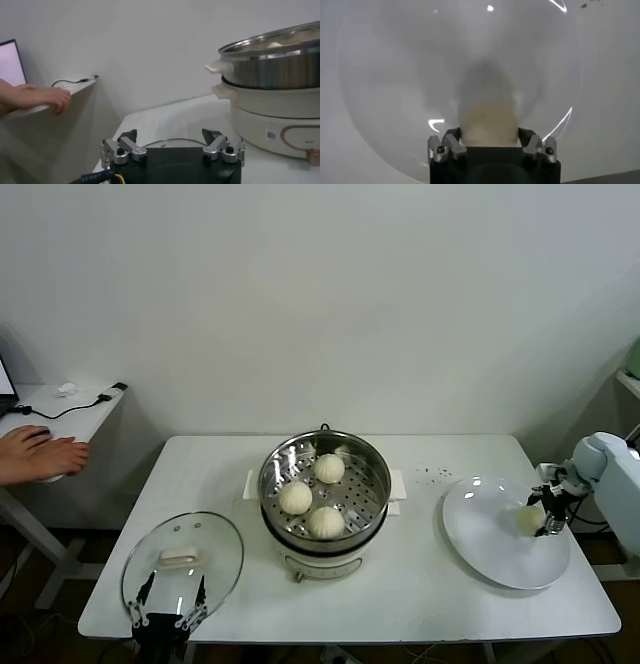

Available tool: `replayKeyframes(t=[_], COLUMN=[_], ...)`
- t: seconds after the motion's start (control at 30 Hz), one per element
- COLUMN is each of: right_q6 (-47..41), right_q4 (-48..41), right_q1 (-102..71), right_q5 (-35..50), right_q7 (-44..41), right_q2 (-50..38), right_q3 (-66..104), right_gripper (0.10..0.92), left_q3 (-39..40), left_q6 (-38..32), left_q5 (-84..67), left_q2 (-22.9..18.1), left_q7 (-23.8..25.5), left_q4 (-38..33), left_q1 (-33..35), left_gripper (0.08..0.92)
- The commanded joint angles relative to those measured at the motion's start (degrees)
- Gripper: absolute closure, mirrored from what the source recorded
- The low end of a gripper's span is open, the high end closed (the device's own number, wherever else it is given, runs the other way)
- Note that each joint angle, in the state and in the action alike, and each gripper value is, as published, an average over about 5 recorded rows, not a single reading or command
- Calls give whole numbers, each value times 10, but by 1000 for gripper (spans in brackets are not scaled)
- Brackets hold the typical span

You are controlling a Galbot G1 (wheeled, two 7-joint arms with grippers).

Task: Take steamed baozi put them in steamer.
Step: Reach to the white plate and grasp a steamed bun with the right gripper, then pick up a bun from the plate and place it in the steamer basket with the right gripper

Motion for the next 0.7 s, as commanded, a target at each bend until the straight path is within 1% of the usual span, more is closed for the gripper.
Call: replayKeyframes(t=[0.03, 0.2, 0.43, 0.5, 0.7], right_q6=[5, 7, 1, -9, -82], right_q4=[-18, -15, 11, 31, 150], right_q1=[7, 10, 20, 33, 139], right_q5=[-13, -8, 21, 57, 263], right_q7=[-4, -6, -12, -14, -19], right_q2=[12, 8, -8, -19, -59], right_q3=[9, 8, -13, -39, -210], right_gripper=[353, 411, 456, 461, 465], left_q3=[0, 1, 2, 3, 7], left_q6=[-1, -1, -2, -3, -7], left_q5=[1, 1, 1, 1, -1], left_q2=[0, 0, 0, 0, 1], left_q7=[0, 0, 0, 0, 1], left_q4=[1, 1, 0, 0, -2], left_q1=[0, 1, 2, 3, 5], left_gripper=[177, 177, 177, 177, 177])
